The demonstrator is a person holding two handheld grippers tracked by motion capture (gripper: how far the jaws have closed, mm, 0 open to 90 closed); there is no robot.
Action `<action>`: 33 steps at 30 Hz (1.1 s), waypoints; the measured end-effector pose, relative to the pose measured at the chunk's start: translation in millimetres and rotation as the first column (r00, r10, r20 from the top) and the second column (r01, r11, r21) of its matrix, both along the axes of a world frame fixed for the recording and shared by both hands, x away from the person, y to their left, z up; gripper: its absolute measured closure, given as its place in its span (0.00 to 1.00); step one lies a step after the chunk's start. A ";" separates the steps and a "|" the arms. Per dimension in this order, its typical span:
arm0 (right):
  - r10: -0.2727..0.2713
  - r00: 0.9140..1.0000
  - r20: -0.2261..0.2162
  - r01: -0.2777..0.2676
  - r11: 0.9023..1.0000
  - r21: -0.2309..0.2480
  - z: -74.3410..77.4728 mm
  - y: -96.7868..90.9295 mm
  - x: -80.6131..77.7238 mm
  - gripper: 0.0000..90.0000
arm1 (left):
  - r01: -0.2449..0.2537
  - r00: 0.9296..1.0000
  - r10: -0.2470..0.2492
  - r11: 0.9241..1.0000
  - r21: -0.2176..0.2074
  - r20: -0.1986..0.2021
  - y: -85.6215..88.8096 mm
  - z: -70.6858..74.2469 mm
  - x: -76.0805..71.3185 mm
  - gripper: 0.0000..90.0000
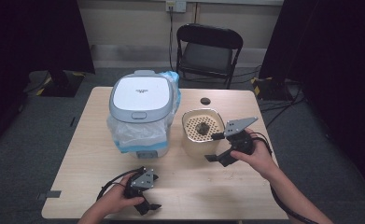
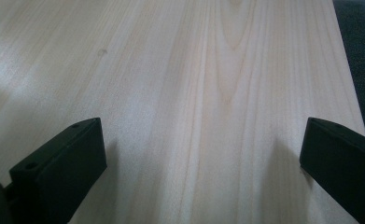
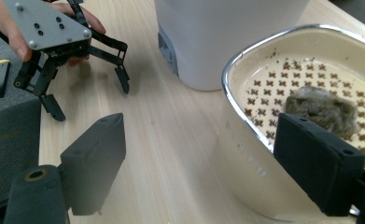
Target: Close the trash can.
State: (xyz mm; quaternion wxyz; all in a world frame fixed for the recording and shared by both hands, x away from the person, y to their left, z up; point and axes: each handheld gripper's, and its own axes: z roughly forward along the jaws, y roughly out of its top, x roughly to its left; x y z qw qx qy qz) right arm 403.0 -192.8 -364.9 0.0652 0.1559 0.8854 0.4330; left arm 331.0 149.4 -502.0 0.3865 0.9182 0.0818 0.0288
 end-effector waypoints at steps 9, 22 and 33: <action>-0.008 1.000 0.009 0.008 1.000 -0.012 -13.6 -5.5 -6.6 0.18 | 0.000 1.000 0.000 1.000 0.000 0.000 0.0 0.0 0.0 0.00; -0.020 1.000 -0.009 0.020 1.000 -0.010 -34.4 -16.3 -17.3 0.18 | 0.002 1.000 -0.002 1.000 -0.001 -0.003 -0.1 -0.1 0.0 0.00; -0.026 0.999 -0.025 0.026 1.000 -0.010 -54.1 -22.1 -22.2 0.18 | 0.000 1.000 0.000 1.000 0.000 0.001 0.0 0.0 0.1 0.00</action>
